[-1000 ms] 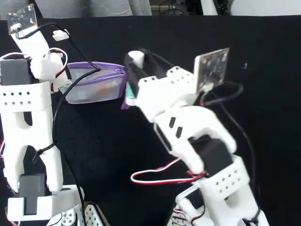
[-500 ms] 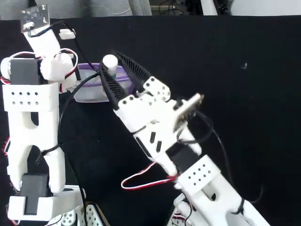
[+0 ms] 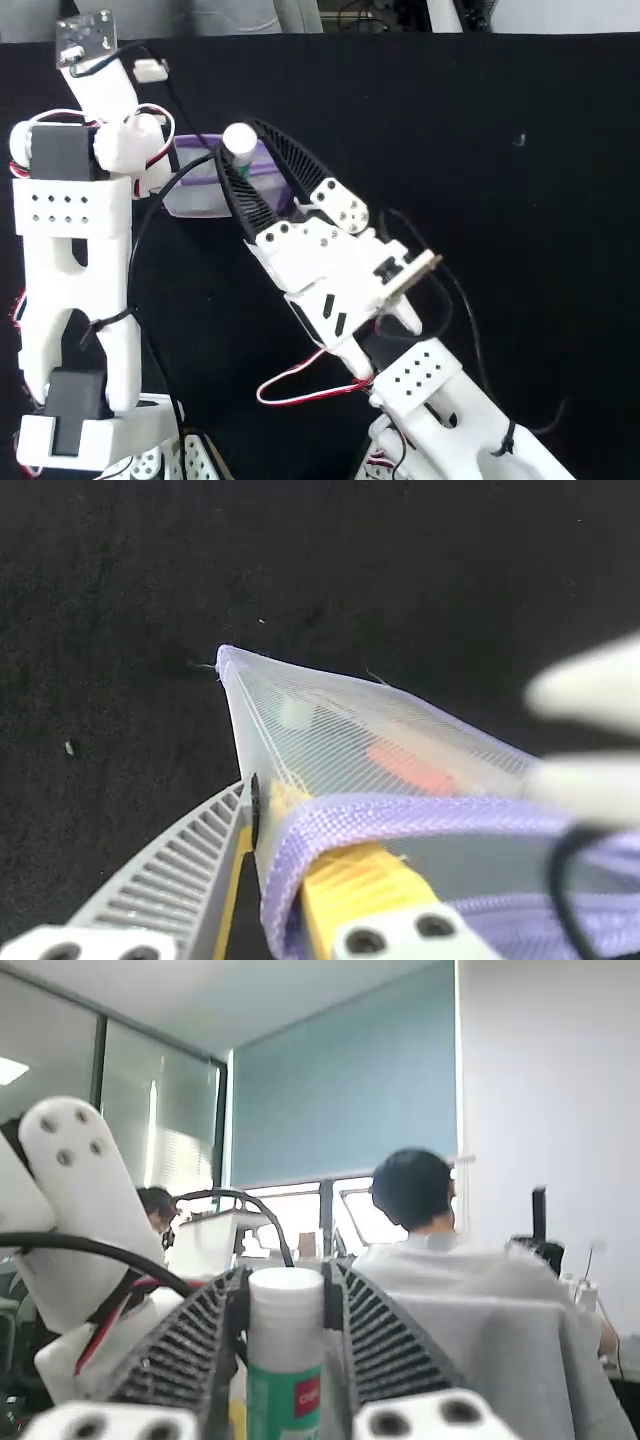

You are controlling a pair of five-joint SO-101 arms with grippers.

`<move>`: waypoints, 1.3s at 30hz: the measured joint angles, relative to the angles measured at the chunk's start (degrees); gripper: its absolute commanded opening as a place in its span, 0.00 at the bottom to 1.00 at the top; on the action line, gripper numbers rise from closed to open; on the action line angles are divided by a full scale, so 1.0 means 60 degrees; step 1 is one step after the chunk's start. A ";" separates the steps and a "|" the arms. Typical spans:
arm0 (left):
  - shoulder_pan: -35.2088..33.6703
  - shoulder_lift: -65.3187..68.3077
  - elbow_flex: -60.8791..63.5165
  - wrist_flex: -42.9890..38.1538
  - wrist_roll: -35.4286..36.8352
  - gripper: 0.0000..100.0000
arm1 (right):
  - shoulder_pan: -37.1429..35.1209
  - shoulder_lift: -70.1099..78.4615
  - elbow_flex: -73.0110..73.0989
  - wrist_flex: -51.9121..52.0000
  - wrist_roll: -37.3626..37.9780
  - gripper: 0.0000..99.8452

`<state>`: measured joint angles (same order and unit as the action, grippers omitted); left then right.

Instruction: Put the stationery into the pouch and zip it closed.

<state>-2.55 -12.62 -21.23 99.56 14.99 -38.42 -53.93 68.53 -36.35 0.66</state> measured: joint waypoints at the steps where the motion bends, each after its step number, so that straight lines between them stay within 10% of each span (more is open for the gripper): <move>1: 0.0015 0.0000 0.0000 0.0000 0.0000 0.03 | 0.0000 0.0000 0.0000 -0.0147 0.0073 0.01; 24: 0.0806 0.0000 0.0000 0.0000 -0.0147 0.03 | 0.0117 0.3370 0.0132 -0.3590 0.1143 0.02; 32: 0.0440 0.0000 0.0000 0.0000 -0.0147 0.03 | 0.0117 0.5436 0.0088 -0.4923 0.2388 0.30; 39: 0.0425 0.0015 0.0000 0.0000 -0.0147 0.03 | 0.0117 0.5216 0.0322 -0.4982 0.2740 0.31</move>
<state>0.00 -12.53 -21.23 99.56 14.11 -37.71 -22.64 70.46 -66.24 17.10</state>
